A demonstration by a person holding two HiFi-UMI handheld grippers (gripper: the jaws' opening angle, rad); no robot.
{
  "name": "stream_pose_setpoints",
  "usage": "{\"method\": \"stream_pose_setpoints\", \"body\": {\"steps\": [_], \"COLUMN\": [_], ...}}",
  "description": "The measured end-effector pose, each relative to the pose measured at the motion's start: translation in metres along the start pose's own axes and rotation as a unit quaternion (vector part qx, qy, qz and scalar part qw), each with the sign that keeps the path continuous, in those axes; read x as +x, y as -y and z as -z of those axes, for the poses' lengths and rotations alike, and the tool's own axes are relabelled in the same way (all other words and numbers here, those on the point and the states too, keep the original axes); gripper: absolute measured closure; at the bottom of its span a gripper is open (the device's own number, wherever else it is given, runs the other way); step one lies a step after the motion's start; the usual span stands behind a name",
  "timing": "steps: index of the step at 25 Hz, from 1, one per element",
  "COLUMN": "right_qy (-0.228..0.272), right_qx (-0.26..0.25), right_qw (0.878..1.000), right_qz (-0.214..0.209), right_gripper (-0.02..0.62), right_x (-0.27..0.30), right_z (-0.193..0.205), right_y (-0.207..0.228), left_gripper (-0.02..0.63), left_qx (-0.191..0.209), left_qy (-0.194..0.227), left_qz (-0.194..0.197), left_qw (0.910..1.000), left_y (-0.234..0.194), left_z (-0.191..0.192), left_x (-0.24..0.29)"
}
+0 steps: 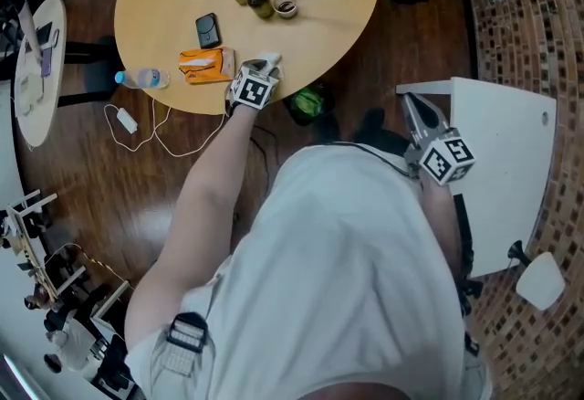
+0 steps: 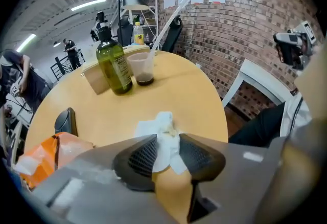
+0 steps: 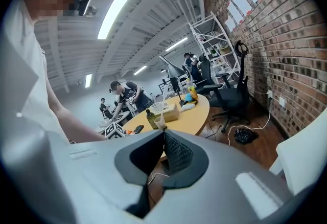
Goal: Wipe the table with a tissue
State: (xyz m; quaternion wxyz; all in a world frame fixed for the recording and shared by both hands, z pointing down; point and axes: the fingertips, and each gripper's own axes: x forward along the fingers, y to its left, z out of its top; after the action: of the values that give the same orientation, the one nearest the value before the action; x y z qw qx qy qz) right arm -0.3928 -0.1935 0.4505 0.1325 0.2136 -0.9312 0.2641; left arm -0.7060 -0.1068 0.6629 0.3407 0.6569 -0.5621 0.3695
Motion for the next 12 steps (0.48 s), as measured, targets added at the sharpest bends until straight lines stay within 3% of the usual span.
{"method": "stream_pose_setpoints", "body": {"steps": [7, 12], "right_qy": [0.000, 0.004], "right_qx": [0.003, 0.006], "right_qw": [1.000, 1.000], "right_qz": [0.018, 0.018], "right_gripper": [0.586, 0.587], "right_x": [-0.006, -0.005], "right_z": [0.000, 0.001], "right_y": [0.001, 0.001], "left_gripper": [0.514, 0.523], "left_qx": [-0.042, -0.119], "left_qy": [0.009, 0.074], "left_qz": [-0.004, -0.009], "left_qw": [0.9991, 0.9901], "left_y": [-0.006, -0.012], "left_z": [0.003, 0.001], "left_x": [0.001, -0.021]}}
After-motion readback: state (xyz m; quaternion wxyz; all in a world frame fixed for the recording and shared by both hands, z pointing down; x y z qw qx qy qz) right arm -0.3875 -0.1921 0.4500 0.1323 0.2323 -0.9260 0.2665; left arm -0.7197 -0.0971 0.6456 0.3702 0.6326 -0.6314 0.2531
